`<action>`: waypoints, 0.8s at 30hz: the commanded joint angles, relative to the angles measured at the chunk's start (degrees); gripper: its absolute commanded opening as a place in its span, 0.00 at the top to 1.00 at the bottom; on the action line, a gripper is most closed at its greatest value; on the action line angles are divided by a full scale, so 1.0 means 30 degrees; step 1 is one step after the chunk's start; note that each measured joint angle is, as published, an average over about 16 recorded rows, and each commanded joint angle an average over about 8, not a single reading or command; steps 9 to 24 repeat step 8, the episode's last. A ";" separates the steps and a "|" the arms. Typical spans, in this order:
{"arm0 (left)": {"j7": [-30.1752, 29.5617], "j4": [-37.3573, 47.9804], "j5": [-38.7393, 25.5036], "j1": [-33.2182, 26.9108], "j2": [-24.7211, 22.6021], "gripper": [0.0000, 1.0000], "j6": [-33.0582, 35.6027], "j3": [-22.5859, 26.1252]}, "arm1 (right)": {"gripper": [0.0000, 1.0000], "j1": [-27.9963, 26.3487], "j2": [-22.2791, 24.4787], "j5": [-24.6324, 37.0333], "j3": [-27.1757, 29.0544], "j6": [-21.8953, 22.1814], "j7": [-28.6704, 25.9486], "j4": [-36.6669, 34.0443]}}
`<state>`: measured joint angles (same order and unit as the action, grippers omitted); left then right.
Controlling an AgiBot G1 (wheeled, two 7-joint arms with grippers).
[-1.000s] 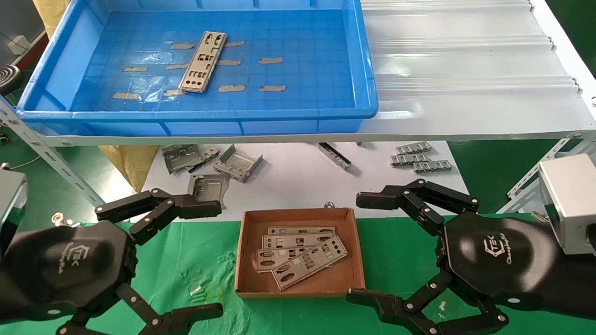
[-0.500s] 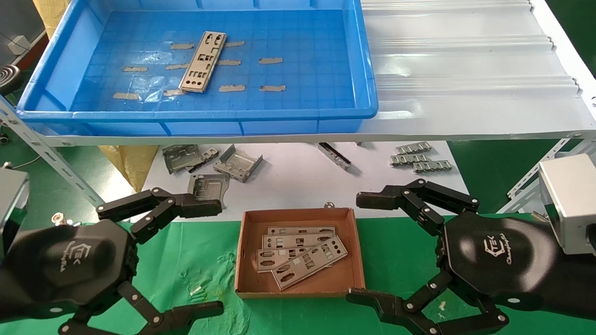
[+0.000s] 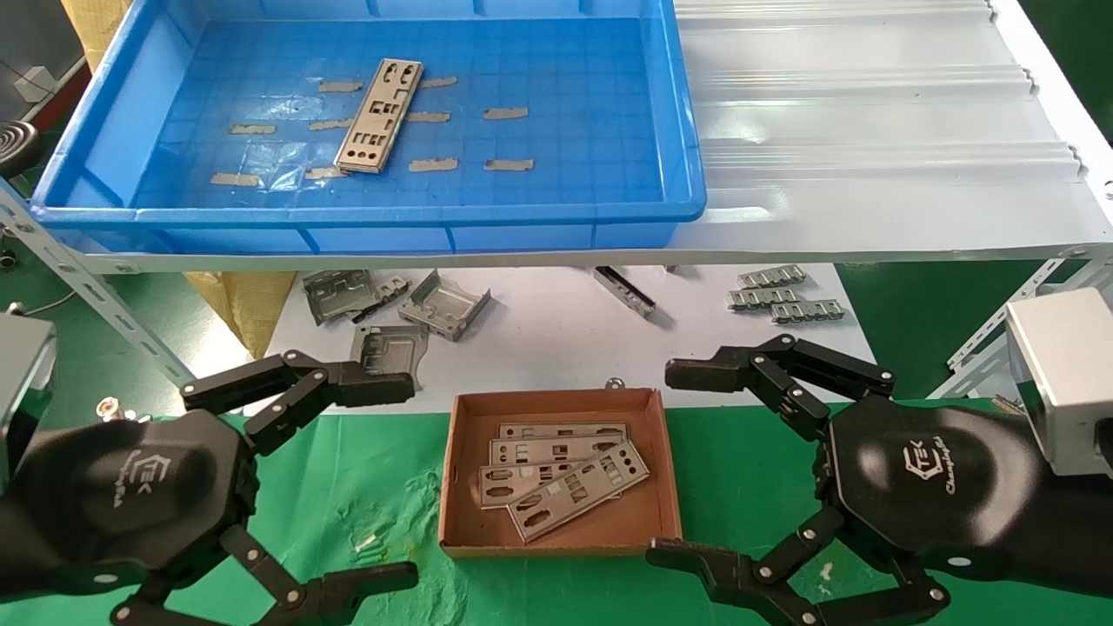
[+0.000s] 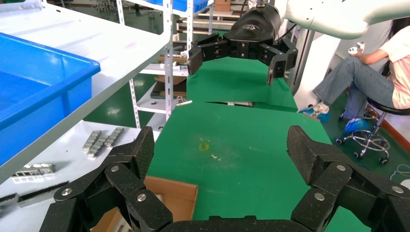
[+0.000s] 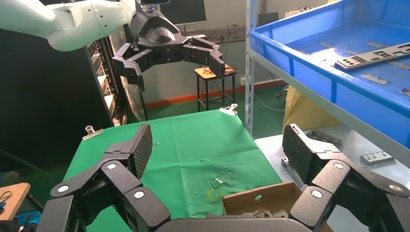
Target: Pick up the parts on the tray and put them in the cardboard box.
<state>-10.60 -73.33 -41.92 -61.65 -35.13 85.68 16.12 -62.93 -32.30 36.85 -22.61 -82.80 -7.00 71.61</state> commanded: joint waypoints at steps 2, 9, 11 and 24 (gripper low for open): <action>0.0004 0.0004 -0.0001 -0.0004 -0.0003 0.00 0.0000 0.0004 | 0.00 0.0000 0.0000 0.0000 0.0000 0.0000 0.0000 0.0000; 0.0005 0.0011 -0.0001 -0.0008 -0.0009 0.00 0.0000 0.0010 | 0.00 0.0000 0.0000 0.0001 0.0000 0.0000 0.0000 0.0000; 0.0005 0.0011 -0.0001 -0.0008 -0.0009 0.00 0.0000 0.0010 | 0.00 0.0000 0.0000 0.0001 0.0000 0.0000 0.0000 0.0000; 0.0005 0.0011 -0.0001 -0.0008 -0.0009 0.00 0.0000 0.0010 | 0.00 0.0000 0.0000 0.0001 0.0000 0.0000 0.0000 0.0000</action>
